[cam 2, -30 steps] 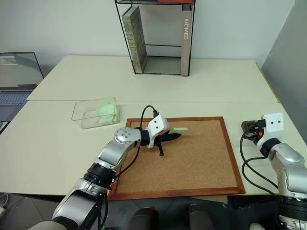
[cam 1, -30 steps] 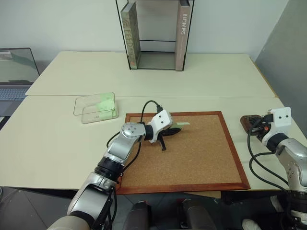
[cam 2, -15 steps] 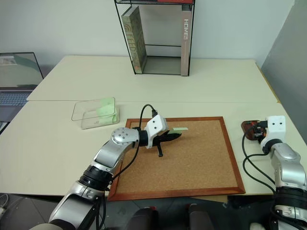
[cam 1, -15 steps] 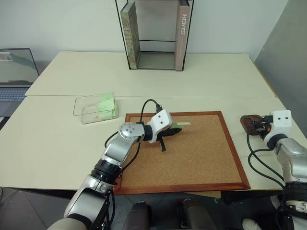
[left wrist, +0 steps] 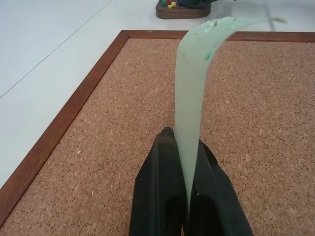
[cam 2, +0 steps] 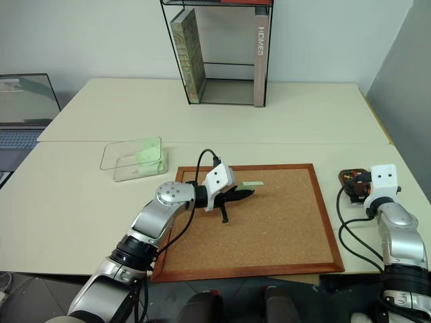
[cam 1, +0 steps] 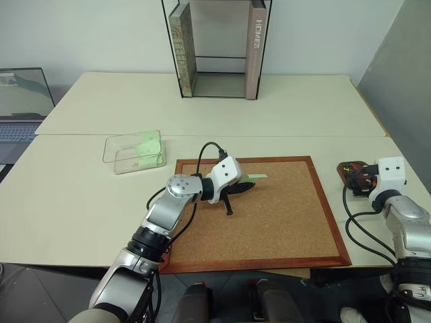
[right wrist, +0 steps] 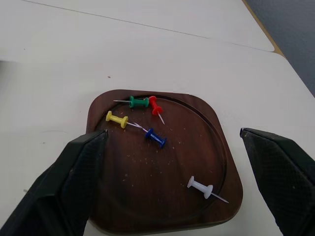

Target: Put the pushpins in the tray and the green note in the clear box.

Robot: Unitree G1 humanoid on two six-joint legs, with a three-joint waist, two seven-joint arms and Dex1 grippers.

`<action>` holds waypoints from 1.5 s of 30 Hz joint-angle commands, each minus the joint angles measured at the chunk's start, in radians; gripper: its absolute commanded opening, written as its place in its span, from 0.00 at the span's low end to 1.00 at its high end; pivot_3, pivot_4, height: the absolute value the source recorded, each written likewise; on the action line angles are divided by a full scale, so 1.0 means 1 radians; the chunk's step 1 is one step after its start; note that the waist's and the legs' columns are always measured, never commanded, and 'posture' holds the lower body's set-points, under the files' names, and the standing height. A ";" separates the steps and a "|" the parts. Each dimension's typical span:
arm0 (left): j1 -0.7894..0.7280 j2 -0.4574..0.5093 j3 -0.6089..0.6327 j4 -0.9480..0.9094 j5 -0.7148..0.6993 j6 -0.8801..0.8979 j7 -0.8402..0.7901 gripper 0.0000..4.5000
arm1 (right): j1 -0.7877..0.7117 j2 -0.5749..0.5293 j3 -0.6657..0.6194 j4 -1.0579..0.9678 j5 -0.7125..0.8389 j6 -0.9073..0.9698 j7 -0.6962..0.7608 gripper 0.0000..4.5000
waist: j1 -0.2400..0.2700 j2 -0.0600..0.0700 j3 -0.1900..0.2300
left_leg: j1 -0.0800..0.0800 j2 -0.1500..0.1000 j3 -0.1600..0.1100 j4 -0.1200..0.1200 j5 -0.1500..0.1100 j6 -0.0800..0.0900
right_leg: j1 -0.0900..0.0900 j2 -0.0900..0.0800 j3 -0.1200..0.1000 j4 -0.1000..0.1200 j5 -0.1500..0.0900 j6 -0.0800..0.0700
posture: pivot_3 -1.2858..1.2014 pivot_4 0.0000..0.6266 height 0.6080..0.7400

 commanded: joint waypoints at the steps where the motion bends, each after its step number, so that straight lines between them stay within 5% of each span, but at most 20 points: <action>1: -0.001 0.012 0.045 -0.075 -0.033 0.024 0.010 0.00 | 0.009 0.011 -0.041 -0.145 0.081 -0.078 0.066 1.00 | 0.000 0.000 0.000 | 0.000 0.000 0.000 0.000 0.000 0.000 | 0.000 0.000 0.000 0.000 0.000 0.000 | 0.52 0.24 1.00; 10: 0.026 0.191 0.222 -0.245 -0.129 0.205 0.002 0.00 | -0.016 -0.024 0.187 -0.521 0.309 0.096 0.394 1.00 | -0.018 0.000 0.000 | 0.001 0.002 -0.005 0.000 0.000 0.000 | 0.000 0.000 -0.001 0.000 0.000 0.000 | 0.52 0.24 1.00; 21: -0.057 0.505 0.388 0.003 -0.181 0.199 -0.147 0.00 | -0.342 0.057 0.482 -0.505 0.344 0.370 0.483 1.00 | -0.021 -0.002 0.001 | -0.001 0.002 -0.009 0.000 0.000 0.000 | -0.001 -0.001 -0.004 0.000 0.000 -0.001 | 0.52 0.24 1.00; 39: -0.360 0.561 0.295 0.658 0.010 -0.038 -0.187 0.00 | -0.489 0.241 0.559 -0.421 0.264 0.409 0.418 1.00 | -0.015 -0.003 0.001 | -0.008 0.001 -0.006 0.001 0.000 0.000 | -0.010 -0.003 -0.004 0.002 0.003 -0.006 | 0.52 0.24 1.00; 45: -0.424 0.570 0.261 0.761 0.069 -0.095 -0.209 0.23 | -0.493 0.245 0.558 -0.423 0.258 0.411 0.420 1.00 | -0.019 -0.004 0.001 | -0.008 0.001 -0.006 0.001 0.000 0.000 | -0.010 -0.003 -0.005 0.003 0.003 -0.006 | 0.52 0.24 1.00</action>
